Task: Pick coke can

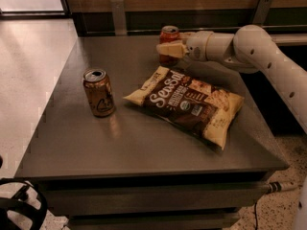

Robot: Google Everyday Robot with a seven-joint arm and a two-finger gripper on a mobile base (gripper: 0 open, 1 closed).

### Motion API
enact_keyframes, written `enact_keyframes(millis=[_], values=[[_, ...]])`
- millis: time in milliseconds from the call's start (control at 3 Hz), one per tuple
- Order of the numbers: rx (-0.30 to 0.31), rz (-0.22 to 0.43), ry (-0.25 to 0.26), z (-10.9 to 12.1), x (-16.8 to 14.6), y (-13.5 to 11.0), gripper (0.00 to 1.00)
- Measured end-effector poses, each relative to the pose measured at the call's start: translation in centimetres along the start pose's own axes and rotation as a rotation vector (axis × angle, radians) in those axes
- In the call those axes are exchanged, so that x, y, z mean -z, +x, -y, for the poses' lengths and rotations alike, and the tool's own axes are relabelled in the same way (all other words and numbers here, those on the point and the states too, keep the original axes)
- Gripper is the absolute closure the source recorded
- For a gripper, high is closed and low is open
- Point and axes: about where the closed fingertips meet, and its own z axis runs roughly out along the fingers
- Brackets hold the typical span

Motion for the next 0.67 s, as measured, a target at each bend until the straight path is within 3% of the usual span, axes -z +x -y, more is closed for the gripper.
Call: enact_keyframes(millis=[667], values=[[-0.002,0.001,-0.009,-0.37,-0.54,0.03,0.88]])
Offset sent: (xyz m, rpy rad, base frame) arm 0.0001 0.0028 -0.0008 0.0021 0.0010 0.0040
